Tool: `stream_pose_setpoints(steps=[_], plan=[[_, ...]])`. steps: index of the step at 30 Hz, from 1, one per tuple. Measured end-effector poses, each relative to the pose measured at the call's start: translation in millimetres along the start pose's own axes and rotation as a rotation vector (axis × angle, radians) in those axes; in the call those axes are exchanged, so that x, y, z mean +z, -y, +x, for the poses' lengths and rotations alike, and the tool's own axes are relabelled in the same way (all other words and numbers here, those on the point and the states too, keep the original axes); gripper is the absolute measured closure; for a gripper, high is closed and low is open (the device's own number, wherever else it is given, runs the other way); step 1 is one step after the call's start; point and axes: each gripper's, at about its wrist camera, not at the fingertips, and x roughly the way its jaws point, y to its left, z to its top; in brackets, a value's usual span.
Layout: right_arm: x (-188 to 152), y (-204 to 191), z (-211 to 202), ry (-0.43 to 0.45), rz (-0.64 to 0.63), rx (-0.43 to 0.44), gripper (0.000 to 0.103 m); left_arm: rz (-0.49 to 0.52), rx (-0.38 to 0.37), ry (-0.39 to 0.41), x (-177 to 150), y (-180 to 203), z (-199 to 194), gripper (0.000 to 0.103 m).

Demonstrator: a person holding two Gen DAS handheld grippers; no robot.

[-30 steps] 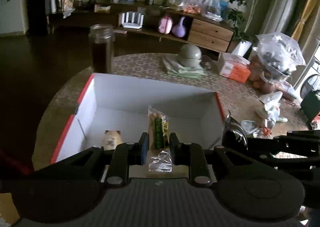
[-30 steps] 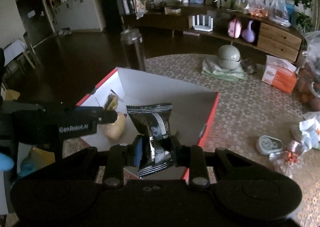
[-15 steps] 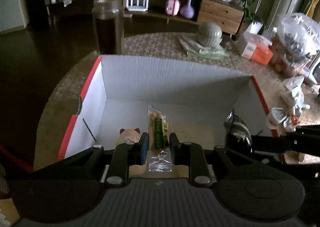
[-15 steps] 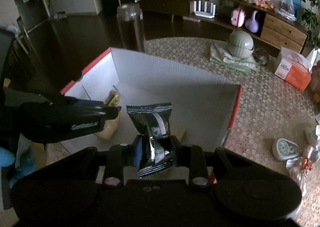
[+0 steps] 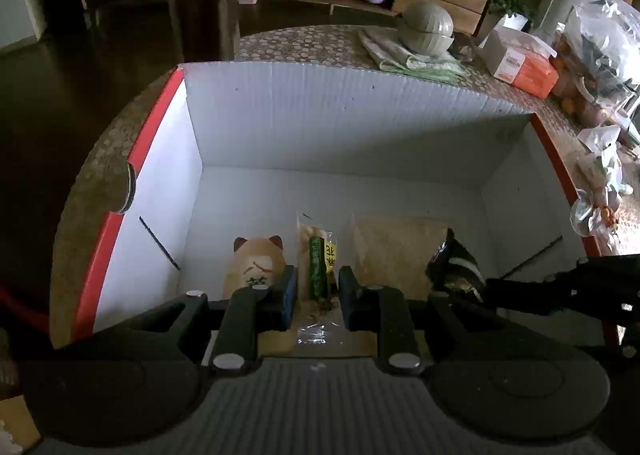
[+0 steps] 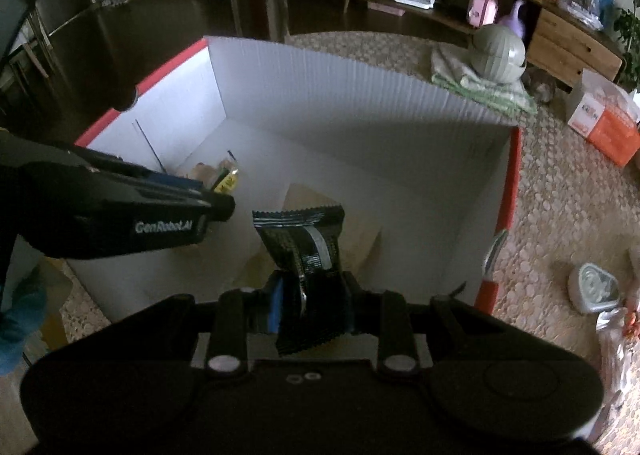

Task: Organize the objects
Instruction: 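Open both tools to release the packets into the box, then withdraw both tools from the box toward the remaining table items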

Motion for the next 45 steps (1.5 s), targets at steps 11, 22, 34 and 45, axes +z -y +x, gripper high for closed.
stream_pose_setpoints(steps=[11, 22, 34, 45], plan=[[-7.7, -1.8, -5.8, 0.034, -0.015, 0.033, 0.066, 0.012, -0.015, -0.006, 0.1, 5.9, 1.8, 0.081], [-15.0, 0.9, -39.9, 0.126, -0.024, 0.040, 0.045, 0.000, 0.010, 0.025, -5.9, 7.5, -16.3, 0.078], [-37.2, 19.8, -95.1, 0.208, 0.015, 0.048, 0.040, 0.029, -0.005, 0.117, -13.4, 29.8, -70.7, 0.031], [-69.4, 37.8, -145.2, 0.295, 0.049, 0.064, 0.030, 0.057, 0.006, 0.167, -34.6, 62.5, -109.9, 0.025]])
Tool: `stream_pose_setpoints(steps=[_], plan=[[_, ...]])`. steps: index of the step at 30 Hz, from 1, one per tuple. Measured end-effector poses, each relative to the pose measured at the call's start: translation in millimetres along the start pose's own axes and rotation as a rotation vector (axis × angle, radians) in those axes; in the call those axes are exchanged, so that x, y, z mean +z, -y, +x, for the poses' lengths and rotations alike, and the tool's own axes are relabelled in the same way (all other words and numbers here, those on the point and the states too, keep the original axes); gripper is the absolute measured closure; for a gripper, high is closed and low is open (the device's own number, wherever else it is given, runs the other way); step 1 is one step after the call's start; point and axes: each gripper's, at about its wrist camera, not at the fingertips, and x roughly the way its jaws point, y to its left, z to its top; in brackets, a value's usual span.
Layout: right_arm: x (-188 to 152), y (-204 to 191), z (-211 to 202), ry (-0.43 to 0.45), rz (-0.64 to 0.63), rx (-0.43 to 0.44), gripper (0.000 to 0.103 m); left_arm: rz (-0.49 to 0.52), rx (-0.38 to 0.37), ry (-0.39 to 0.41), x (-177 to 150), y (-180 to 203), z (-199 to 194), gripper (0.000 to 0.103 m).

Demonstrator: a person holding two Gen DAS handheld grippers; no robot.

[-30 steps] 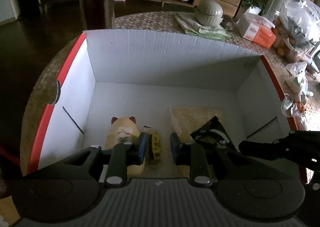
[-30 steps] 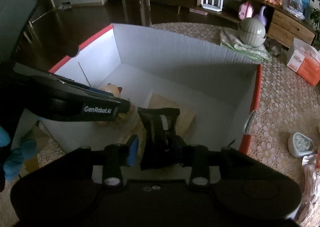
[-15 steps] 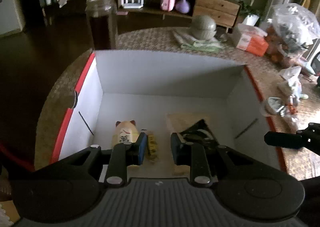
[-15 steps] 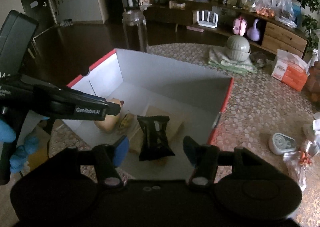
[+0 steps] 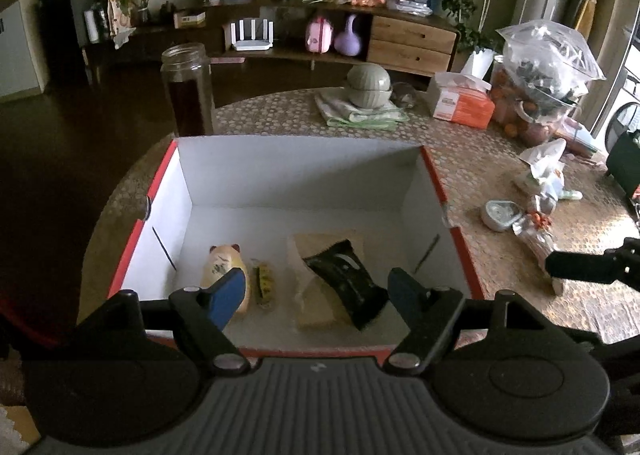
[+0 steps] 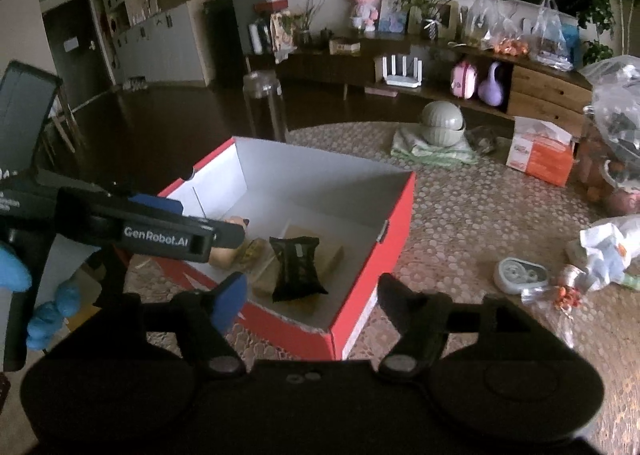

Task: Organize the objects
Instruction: 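Withdraw both tools from the box toward the remaining table items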

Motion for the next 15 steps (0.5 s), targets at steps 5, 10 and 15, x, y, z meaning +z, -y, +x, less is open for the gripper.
stream_pose_setpoints(steps=[5, 10, 15], plan=[[-13.7, 8.7, -20.4, 0.020, 0.002, 0.020, 0.022, -0.009, -0.011, 0.000, -11.4, 14.7, -10.9, 0.025], [-29.1, 22.6, -34.5, 0.020, 0.005, 0.007, 0.018, -0.010, -0.033, -0.005, -23.8, 33.8, -18.5, 0.022], [-54.9, 46.0, -43.7, 0.013, 0.051, -0.015, 0.018, 0.003, -0.063, -0.010, -33.5, 56.3, -20.1, 0.017]])
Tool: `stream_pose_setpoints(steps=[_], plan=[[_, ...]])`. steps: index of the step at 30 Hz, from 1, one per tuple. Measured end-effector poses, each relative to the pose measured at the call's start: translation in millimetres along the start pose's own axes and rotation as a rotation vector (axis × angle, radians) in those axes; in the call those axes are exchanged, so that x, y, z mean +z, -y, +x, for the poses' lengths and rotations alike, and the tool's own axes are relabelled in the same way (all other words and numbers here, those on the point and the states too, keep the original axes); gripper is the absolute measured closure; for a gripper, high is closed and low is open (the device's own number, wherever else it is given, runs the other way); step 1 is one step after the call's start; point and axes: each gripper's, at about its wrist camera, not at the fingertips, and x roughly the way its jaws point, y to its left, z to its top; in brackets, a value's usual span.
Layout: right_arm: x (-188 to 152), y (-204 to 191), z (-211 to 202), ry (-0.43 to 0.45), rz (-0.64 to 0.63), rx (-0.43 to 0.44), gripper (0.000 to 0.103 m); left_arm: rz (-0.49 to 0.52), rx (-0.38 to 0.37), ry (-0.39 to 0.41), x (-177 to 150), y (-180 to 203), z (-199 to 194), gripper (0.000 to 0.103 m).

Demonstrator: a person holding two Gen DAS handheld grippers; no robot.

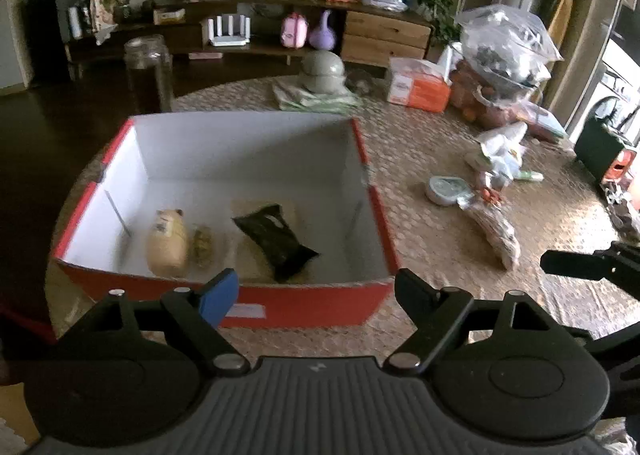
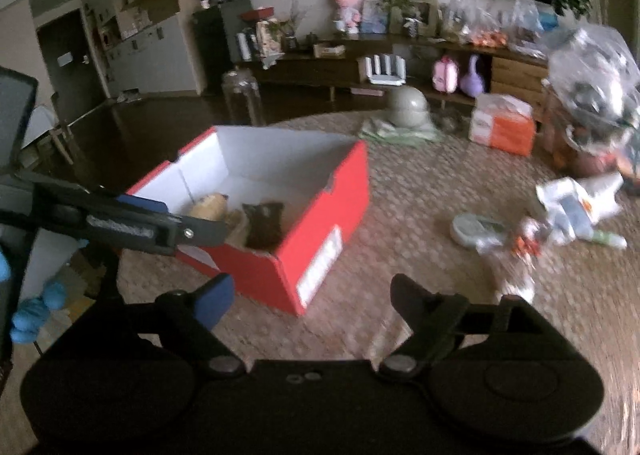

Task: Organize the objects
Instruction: 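Withdraw both tools from the box toward the remaining table items, then grasp the white bunny keychain with the right tool while the left grasps the grey tape dispenser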

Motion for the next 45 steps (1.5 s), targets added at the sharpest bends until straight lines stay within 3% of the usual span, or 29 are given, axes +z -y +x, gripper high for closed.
stream_pose_setpoints(steps=[2, 4, 14, 21, 26, 36, 41, 45], plan=[[-9.5, 11.4, -2.8, -0.006, 0.020, -0.017, 0.018, 0.003, -0.016, 0.006, -2.2, 9.9, 1.9, 0.013], [-18.1, 24.1, -6.4, -0.008, 0.040, -0.037, 0.018, 0.010, -0.035, 0.018, -3.6, 20.6, 4.5, 0.000], [-43.0, 85.1, -27.2, -0.021, 0.054, -0.165, 0.018, 0.084, -0.086, -0.007, -5.9, 81.3, 33.0, 0.000], [-49.4, 110.6, -29.5, -0.033, 0.022, -0.216, 0.018, 0.062, -0.183, -0.033, 6.8, 110.8, 56.4, 0.000], [-48.4, 124.3, -21.9, -0.036, 0.009, -0.230, 0.018, 0.091, -0.172, -0.027, 16.1, 129.9, 73.8, 0.000], [-43.8, 146.1, 8.3, -0.065, 0.017, -0.211, 0.019, 0.029, -0.151, -0.080, 43.8, 143.7, 127.0, 0.000], [-39.1, 157.9, 25.1, -0.085, 0.018, -0.206, 0.020, 0.067, -0.127, -0.093, 60.4, 152.7, 151.3, 0.000], [-36.5, 165.1, 37.2, -0.098, 0.016, -0.190, 0.020, 0.167, -0.071, -0.109, 79.0, 161.1, 174.5, 0.000]])
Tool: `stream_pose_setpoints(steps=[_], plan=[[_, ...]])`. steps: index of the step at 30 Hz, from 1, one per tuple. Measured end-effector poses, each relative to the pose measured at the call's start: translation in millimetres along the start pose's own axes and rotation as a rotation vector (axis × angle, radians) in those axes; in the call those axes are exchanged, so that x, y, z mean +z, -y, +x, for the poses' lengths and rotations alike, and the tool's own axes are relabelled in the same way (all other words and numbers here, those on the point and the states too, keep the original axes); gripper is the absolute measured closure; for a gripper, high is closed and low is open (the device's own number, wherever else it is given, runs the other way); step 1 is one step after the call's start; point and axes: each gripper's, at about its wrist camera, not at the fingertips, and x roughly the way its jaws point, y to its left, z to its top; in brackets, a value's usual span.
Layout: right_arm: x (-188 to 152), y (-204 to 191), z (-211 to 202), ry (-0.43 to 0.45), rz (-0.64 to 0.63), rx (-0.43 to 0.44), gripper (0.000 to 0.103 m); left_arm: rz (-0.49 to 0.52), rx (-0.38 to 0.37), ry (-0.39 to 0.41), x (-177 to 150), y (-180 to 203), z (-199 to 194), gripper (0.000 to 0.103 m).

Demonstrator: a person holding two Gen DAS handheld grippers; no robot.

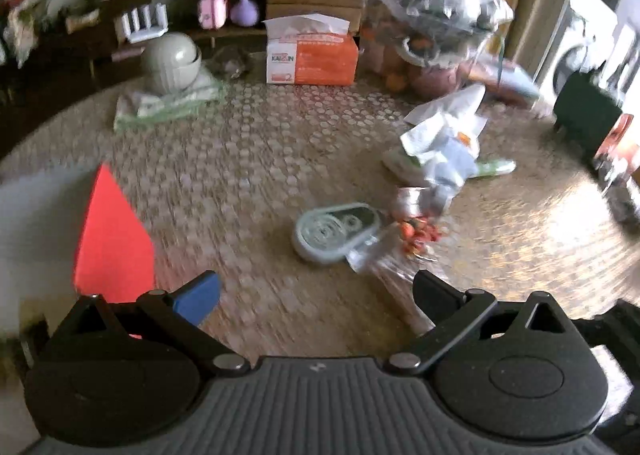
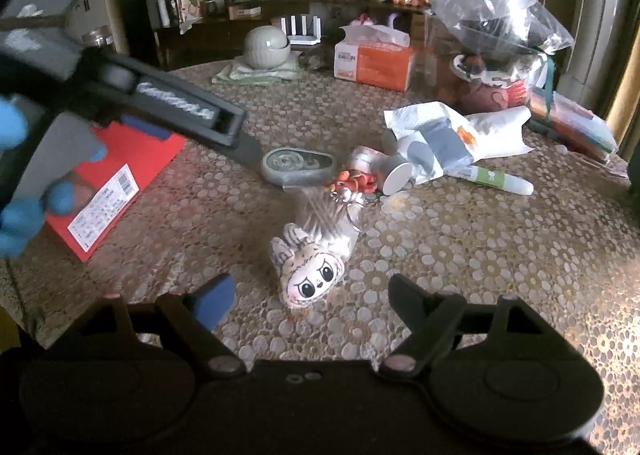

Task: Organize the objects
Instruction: 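Grasp the white bunny keychain with the right tool while the left grasps the grey tape dispenser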

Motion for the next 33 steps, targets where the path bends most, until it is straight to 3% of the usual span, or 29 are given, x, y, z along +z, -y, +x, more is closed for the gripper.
stream_pose_setpoints(steps=[3, 7, 13, 22, 33], plan=[[2.1, 2.5, 5.7, -0.007, -0.011, 0.016, 0.020, 0.069, -0.018, -0.123, 11.1, -2.2, 29.0, 0.000], [6.4, 3.0, 14.2, -0.040, -0.048, 0.044, 0.020, 0.153, -0.016, -0.157, 18.4, -2.7, 47.1, 0.000], [12.5, 0.1, 26.0, -0.058, -0.099, 0.056, 0.020, 0.245, 0.047, -0.246, 27.7, -3.4, 79.2, 0.000], [15.9, 3.3, 42.3, -0.082, -0.085, 0.067, 0.020, 0.314, 0.024, -0.231, 34.1, -0.1, 102.4, 0.000], [18.8, 8.5, 59.0, -0.092, -0.038, 0.054, 0.021, 0.307, -0.031, -0.196, 42.5, 10.0, 116.2, 0.002]])
